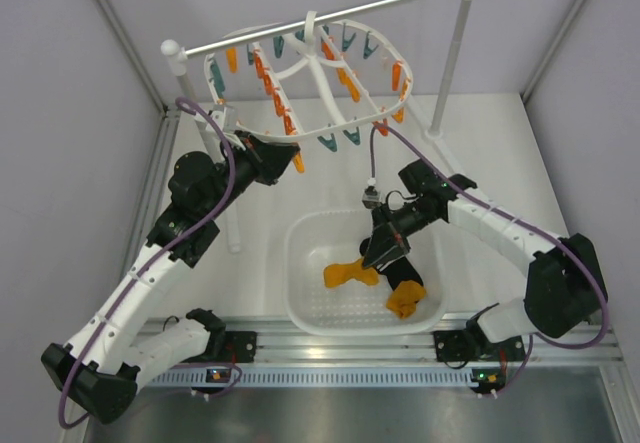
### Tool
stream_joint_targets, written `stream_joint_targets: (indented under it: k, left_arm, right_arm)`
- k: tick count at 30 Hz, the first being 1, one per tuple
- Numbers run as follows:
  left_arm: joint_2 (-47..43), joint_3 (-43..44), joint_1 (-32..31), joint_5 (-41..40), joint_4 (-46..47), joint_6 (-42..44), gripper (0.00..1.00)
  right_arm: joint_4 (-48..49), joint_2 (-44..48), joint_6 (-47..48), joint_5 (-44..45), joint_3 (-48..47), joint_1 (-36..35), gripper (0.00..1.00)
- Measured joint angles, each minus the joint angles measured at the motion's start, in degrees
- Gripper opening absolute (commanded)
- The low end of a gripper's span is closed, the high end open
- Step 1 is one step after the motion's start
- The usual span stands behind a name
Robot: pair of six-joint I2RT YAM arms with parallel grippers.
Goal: Clip the socks to the hanger
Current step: Place the sock in the bin.
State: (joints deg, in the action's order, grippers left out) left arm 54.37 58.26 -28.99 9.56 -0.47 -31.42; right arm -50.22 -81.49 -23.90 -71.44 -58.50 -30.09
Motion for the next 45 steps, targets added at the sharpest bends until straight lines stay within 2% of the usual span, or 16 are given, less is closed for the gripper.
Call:
stream_joint_targets:
  k: [5, 9, 14, 18, 19, 20, 22, 24, 29, 31, 35, 40, 45]
  left_arm:
    - [0.0, -0.02, 0.0, 0.02, -0.02, -0.22, 0.0]
    - [0.0, -0.02, 0.0, 0.0, -0.04, -0.42, 0.0]
    - [-0.13, -0.11, 0.02, 0.0, -0.11, -0.7, 0.0]
    - [-0.24, -0.15, 0.0, 0.0, -0.2, -1.29, 0.0]
    - [-0.24, -0.15, 0.0, 0.0, -0.22, -1.44, 0.0]
    - [-0.24, -0.17, 0.0, 0.0, -0.26, -1.53, 0.0]
    - [-0.24, -0.17, 0.0, 0.0, -0.35, -1.64, 0.0]
    - [-0.26, -0.2, 0.0, -0.02, -0.46, -1.66, 0.0]
    - [-0.46, -0.2, 0.0, -0.13, -0.72, -1.66, 0.0]
    - [-0.68, -0.26, 0.0, -0.17, -0.76, -1.66, 0.0]
    - [-0.87, -0.31, 0.0, -0.2, -0.81, -1.64, 0.0]
    - [-1.05, -0.33, 0.02, -0.22, -1.05, -1.55, 0.0]
    - [-1.03, -0.42, 0.0, -0.2, -1.09, -1.49, 0.0]
  right_arm:
    - [8.72, 0.0, -10.38, -4.48, 1.81, 1.9, 0.0]
    - [13.75, -0.02, -19.89, -5.22, 4.24, 5.22, 0.0]
    - [20.85, 0.33, -30.08, -6.32, 6.43, 5.9, 0.0]
    - [19.37, 1.55, -31.61, -4.07, 6.29, 6.29, 0.02]
    - [18.56, 1.9, -31.3, -3.04, 6.21, 6.67, 0.1]
    - [17.51, 2.21, -30.99, -1.79, 6.05, 7.3, 0.11]
    - [16.0, 2.58, -30.38, 0.87, 5.53, 8.57, 0.08]
    - [15.21, 2.75, -29.16, 3.61, 5.11, 9.31, 0.01]
    - [14.93, 3.65, -26.67, 7.93, 4.44, 9.42, 0.0]
    - [12.44, 3.45, -21.9, 10.62, 2.99, 9.07, 0.0]
    - [6.29, 2.54, -7.76, 21.68, -3.96, 7.52, 0.0]
    - [5.68, 3.58, 7.93, 33.75, -6.93, 3.58, 0.0]
    - [5.79, 3.65, 18.73, 35.32, -6.93, -3.58, 0.0]
